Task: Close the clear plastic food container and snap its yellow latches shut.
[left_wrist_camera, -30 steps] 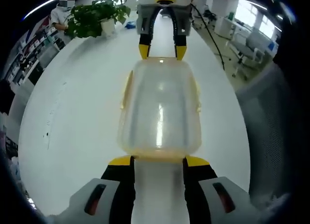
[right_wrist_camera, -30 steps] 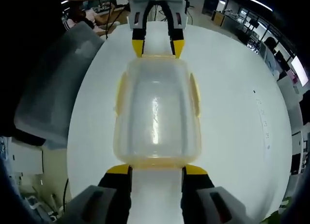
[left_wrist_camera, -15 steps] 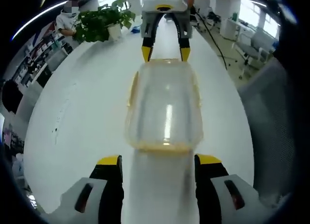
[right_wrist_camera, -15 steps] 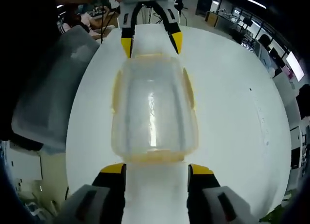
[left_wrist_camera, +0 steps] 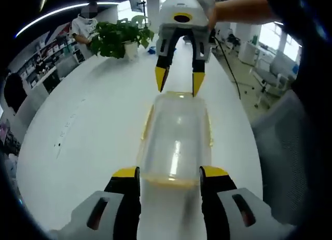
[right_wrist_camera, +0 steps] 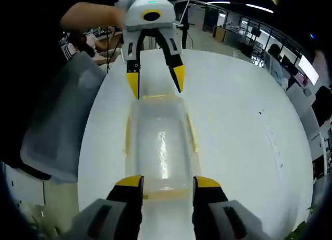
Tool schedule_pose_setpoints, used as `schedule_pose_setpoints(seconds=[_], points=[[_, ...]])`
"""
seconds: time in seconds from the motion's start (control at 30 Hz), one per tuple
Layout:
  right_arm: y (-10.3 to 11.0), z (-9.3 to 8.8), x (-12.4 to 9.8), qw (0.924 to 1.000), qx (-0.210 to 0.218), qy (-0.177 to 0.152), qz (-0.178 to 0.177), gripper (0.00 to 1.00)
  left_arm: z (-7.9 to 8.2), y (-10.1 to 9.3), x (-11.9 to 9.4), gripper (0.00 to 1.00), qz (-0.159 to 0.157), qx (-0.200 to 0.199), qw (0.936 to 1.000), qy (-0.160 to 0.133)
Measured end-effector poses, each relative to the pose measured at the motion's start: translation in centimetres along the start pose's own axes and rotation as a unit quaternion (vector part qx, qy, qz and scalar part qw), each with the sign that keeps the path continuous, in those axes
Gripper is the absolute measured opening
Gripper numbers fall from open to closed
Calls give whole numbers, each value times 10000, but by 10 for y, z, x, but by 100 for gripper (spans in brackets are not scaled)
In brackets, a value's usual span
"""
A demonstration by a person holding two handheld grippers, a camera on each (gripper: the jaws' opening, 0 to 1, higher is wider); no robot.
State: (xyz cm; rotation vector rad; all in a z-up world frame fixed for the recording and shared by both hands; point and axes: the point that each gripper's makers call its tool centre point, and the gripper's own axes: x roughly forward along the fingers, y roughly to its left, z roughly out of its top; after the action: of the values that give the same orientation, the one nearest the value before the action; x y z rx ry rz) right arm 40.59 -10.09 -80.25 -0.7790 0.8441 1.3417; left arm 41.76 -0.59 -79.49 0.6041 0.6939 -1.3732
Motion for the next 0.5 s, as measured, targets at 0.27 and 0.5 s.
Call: schedule_pose_setpoints(seconds=[0.27, 0.5], points=[[0, 29, 16, 9996, -206, -133, 121, 35, 25, -10, 26, 41, -173, 112, 9997, -111], [3, 42, 23, 9991, -331, -192, 189, 36, 40, -15, 37, 42, -295, 177, 9992, -212]])
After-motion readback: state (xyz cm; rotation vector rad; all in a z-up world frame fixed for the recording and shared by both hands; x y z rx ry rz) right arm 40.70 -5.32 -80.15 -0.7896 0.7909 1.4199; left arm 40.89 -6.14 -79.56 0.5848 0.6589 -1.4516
